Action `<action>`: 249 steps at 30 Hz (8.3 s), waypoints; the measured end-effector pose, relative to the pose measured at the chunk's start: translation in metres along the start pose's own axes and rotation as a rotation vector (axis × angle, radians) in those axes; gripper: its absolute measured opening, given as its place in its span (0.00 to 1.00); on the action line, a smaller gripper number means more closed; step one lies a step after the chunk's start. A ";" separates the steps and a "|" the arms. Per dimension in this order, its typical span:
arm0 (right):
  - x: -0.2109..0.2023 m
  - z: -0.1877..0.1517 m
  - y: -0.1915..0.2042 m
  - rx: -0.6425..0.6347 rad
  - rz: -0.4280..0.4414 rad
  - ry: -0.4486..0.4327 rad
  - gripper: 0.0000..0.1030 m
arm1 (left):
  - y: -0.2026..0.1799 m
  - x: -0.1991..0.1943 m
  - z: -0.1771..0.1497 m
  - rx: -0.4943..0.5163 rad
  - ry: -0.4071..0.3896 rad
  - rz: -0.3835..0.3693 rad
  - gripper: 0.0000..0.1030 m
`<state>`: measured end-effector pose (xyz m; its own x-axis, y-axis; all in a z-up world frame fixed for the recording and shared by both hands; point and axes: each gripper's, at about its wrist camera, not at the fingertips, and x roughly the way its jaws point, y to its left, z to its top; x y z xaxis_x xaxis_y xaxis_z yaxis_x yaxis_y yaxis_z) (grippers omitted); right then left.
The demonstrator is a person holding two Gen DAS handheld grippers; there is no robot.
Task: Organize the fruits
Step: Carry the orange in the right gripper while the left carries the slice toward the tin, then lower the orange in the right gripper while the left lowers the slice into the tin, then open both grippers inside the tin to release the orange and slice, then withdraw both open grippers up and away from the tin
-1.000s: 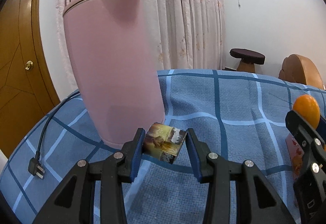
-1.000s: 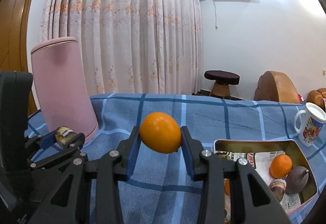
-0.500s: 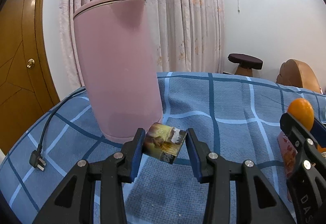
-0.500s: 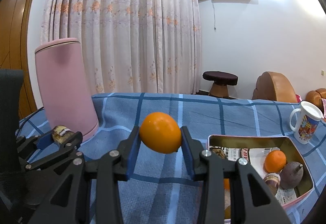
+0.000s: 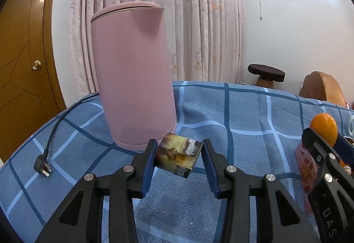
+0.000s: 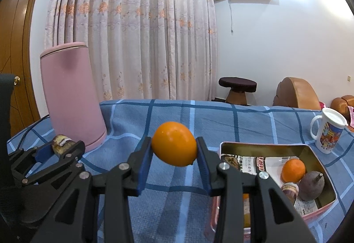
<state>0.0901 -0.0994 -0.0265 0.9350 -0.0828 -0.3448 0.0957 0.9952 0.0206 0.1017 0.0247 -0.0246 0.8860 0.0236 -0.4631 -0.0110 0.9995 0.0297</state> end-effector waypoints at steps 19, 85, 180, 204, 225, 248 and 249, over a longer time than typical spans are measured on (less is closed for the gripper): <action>-0.017 -0.004 -0.011 0.002 -0.008 -0.008 0.41 | -0.010 -0.015 -0.005 0.007 -0.023 0.008 0.42; -0.075 -0.018 -0.131 -0.012 -0.183 -0.057 0.41 | -0.137 -0.065 -0.026 0.172 -0.074 -0.166 0.42; 0.025 -0.005 -0.196 0.027 -0.155 0.251 0.41 | -0.210 0.019 0.001 0.131 0.156 -0.323 0.42; 0.020 -0.011 -0.204 0.080 -0.126 0.271 0.41 | -0.217 0.018 0.001 0.189 0.155 -0.326 0.42; 0.048 0.006 -0.218 0.275 0.007 0.367 0.41 | -0.212 0.034 0.013 0.177 0.240 -0.360 0.42; 0.023 0.006 -0.218 0.290 -0.015 0.239 0.82 | -0.224 0.022 0.005 0.210 0.230 -0.389 0.80; 0.018 0.005 -0.220 0.299 -0.036 0.214 0.84 | -0.221 0.022 0.006 0.191 0.231 -0.399 0.80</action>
<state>0.0876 -0.3204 -0.0325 0.8394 -0.0730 -0.5386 0.2523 0.9300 0.2671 0.1266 -0.1960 -0.0359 0.6774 -0.3345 -0.6552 0.4125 0.9102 -0.0382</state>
